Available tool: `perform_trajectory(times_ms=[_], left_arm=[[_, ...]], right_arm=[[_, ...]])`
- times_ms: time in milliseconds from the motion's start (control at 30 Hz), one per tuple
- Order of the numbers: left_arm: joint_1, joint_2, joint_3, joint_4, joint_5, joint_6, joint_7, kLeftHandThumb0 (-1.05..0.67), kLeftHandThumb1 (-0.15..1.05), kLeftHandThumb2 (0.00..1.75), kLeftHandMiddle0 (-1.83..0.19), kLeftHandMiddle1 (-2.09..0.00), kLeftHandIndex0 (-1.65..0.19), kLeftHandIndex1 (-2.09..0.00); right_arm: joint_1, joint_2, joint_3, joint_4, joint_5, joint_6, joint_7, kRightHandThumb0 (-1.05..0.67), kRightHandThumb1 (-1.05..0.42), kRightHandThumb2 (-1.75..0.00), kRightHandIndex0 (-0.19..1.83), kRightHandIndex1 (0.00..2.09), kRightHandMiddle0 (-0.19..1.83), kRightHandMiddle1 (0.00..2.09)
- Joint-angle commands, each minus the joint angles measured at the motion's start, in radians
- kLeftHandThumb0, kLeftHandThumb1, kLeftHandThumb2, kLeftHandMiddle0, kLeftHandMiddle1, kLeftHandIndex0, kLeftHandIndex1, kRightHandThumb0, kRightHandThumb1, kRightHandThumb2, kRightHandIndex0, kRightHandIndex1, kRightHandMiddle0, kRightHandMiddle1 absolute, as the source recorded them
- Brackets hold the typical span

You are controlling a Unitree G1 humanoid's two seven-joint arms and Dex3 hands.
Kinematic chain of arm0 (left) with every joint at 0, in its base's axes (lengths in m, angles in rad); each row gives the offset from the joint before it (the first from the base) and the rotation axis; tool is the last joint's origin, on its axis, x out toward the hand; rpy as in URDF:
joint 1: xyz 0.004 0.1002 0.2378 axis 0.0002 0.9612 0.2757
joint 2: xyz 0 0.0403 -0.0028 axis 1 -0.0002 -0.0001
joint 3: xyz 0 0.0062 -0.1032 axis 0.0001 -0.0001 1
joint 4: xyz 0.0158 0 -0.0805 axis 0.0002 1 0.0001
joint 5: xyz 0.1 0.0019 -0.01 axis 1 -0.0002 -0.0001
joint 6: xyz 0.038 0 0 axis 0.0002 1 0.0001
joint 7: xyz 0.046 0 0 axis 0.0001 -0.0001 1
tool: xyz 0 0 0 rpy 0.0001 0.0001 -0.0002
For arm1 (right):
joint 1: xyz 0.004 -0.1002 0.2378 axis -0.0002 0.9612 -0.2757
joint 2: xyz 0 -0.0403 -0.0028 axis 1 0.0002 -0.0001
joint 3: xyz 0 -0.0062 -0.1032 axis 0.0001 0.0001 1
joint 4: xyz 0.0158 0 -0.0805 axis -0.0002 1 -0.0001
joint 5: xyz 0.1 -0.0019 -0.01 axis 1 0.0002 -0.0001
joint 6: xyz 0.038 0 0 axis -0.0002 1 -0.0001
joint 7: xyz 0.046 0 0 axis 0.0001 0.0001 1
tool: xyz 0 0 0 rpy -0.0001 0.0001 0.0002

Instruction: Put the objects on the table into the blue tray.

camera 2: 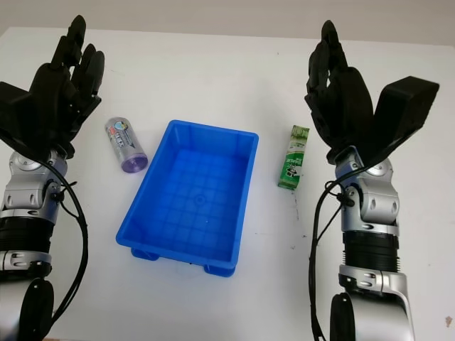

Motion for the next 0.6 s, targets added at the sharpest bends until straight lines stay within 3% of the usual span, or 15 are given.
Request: perform_trajectory(times_ms=[0, 367, 533, 567], left_arm=[[0.006, 0.005, 0.003, -0.002, -0.003, -0.013, -0.002, -0.54, 1.05, 0.49, 0.05, -0.05, 0.04, -0.06], [-0.016, -0.011, -0.048, 0.022, 0.067, -0.01, 0.031, -0.63, 1.05, 0.46, 0.12, -0.03, 0.1, -0.03], [-0.004, -0.011, -0.053, 0.001, 0.07, -0.006, 0.035, -0.63, 1.05, 0.47, 0.13, -0.04, 0.1, -0.03], [-0.001, -0.011, -0.052, -0.001, 0.069, -0.007, 0.035, -0.64, 1.05, 0.47, 0.13, -0.04, 0.1, -0.04]], right_arm=[[0.009, -0.011, -0.005, -0.03, 0.011, 0.008, 0.002, -0.81, -1.05, -0.72, -0.19, 0.0, -0.19, 0.0], [-0.014, -0.022, -0.012, -0.024, 0.047, 0.076, 0.016, -0.76, -1.05, -0.73, -0.19, 0.0, -0.19, 0.0], [-0.045, -0.131, 0.005, 0.014, -0.005, -0.022, 0.127, -0.72, -1.05, -0.44, -0.09, 0.06, -0.09, 0.06], [-0.052, -0.159, 0.018, 0.018, -0.042, -0.049, 0.131, -0.71, -1.05, -0.31, -0.02, 0.1, -0.02, 0.11]])
